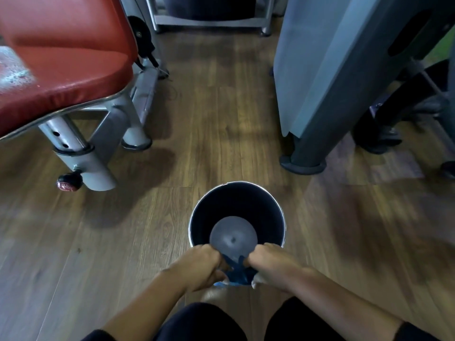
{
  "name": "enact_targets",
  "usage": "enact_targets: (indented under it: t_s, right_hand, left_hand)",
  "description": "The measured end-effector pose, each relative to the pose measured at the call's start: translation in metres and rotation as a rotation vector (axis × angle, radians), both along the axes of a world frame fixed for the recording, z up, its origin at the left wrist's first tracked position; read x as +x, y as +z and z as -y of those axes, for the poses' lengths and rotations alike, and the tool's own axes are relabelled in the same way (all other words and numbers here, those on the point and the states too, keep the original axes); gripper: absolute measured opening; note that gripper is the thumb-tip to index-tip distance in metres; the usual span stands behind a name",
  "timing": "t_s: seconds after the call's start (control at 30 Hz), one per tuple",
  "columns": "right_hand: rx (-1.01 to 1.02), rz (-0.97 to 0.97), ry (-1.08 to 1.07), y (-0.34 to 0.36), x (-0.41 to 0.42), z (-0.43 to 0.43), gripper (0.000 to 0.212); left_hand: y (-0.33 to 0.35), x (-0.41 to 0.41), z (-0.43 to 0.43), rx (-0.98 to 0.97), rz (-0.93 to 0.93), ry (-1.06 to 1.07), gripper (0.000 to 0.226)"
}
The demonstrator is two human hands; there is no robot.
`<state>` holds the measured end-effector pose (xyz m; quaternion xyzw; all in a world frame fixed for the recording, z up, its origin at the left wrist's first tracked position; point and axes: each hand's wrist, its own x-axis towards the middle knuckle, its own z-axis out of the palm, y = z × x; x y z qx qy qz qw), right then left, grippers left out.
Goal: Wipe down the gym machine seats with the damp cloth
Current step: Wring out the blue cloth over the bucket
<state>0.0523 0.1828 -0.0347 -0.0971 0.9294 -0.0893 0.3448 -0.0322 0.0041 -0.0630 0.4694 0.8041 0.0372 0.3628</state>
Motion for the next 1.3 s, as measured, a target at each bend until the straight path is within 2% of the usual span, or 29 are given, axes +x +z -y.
enact_targets:
  t_s: [0.1,0.2,0.27,0.4,0.5,0.6,0.7,0.87,0.97,1.13,1.3]
  right_hand:
    - [-0.004,-0.023,-0.03,0.005,-0.002,-0.003,0.04]
    - [-0.065,-0.036,-0.069,0.009,-0.003,-0.003,0.052]
    - [-0.103,-0.038,-0.089,0.013,-0.003,-0.004,0.053]
    - [-0.165,0.005,-0.123,0.027,-0.004,-0.008,0.036]
    - [-0.186,0.05,-0.125,0.044,-0.005,-0.008,0.015]
    - [-0.201,0.016,-0.132,0.059,-0.01,-0.007,0.008]
    - [-0.178,-0.003,-0.103,0.079,-0.013,-0.007,0.005]
    - [-0.093,-0.072,-0.048,0.11,-0.015,-0.001,0.015]
    - [-0.074,-0.09,-0.035,0.123,-0.015,0.003,0.013]
    - [-0.054,-0.141,-0.039,0.142,-0.015,0.004,0.013]
    - [0.019,-0.238,-0.043,0.184,-0.008,0.014,0.032]
  left_hand:
    - [0.008,0.003,-0.002,0.05,0.025,0.047,0.025]
    - [0.018,0.004,-0.003,0.095,-0.021,0.038,0.028]
    - [0.027,0.004,-0.005,0.117,-0.036,0.037,0.028]
    - [0.044,-0.002,-0.007,0.144,0.012,0.078,0.036]
    - [0.055,-0.008,-0.007,0.055,0.094,0.088,0.037]
    - [0.073,-0.015,-0.007,0.015,0.115,0.088,0.025]
    - [0.096,-0.018,-0.01,0.031,0.096,0.074,0.027]
    - [0.129,-0.018,-0.01,0.105,0.004,0.043,0.017]
    - [0.141,-0.019,-0.008,0.115,0.013,0.058,0.011]
    - [0.155,-0.02,-0.002,0.11,-0.033,0.063,0.019]
    - [0.205,-0.004,0.0,0.108,-0.12,0.106,0.02]
